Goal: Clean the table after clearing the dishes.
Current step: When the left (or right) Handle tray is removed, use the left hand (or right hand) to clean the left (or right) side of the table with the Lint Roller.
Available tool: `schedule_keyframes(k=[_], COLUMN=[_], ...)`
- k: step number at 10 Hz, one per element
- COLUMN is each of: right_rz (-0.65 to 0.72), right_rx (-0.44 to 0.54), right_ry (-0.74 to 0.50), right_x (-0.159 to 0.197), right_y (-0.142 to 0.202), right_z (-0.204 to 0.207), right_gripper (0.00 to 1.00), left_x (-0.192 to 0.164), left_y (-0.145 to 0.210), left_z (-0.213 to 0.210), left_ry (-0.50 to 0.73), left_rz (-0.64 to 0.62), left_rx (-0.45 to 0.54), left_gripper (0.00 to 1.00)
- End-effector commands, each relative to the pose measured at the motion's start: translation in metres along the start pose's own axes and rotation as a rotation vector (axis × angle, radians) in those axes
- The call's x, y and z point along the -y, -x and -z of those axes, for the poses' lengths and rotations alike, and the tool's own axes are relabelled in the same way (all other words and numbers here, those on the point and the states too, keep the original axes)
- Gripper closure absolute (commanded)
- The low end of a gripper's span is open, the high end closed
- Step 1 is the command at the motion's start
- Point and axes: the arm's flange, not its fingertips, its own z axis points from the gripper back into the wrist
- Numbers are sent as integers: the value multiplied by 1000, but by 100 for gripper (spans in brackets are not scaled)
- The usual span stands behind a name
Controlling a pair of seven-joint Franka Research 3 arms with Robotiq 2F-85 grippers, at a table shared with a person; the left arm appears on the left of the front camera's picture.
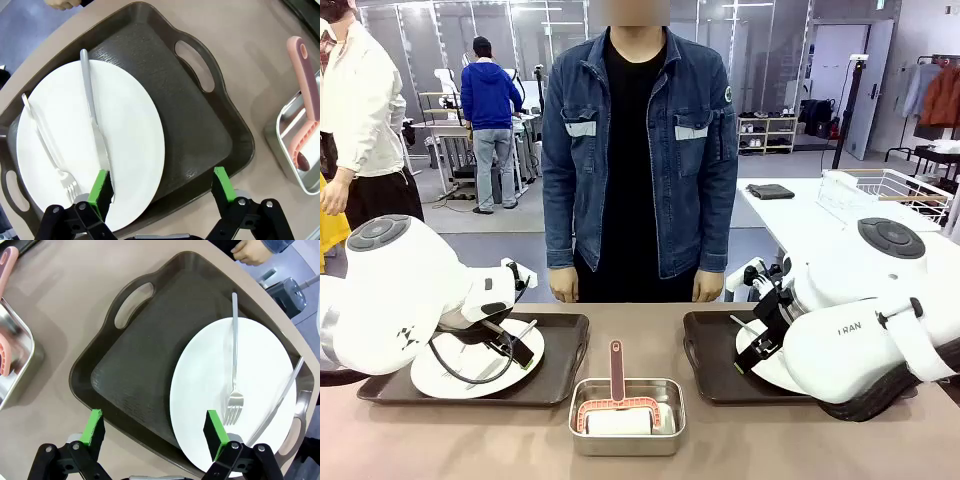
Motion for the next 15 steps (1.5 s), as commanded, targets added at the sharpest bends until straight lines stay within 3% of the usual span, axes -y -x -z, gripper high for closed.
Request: schedule_keyframes(k=[1, 9, 10, 13, 15], right_rz=[0, 0, 18, 25, 100], right_rx=[0, 0, 24, 12, 40], right_ry=[0, 1, -50, -196, -294], right_x=[0, 1, 9, 38, 51], right_y=[0, 0, -11, -36, -40], right_z=[0, 0, -4, -21, -29], right_gripper=[0, 0, 0, 0, 0], left_x=[0, 0, 0, -18, -42], left_y=[0, 0, 0, -21, -23], left_z=[0, 0, 0, -13, -27], left_ry=[0, 0, 0, 143, 294], left_rz=[0, 0, 1, 34, -62], left_rx=[0, 0, 0, -22, 5], left_gripper=[0, 0, 0, 0, 0])
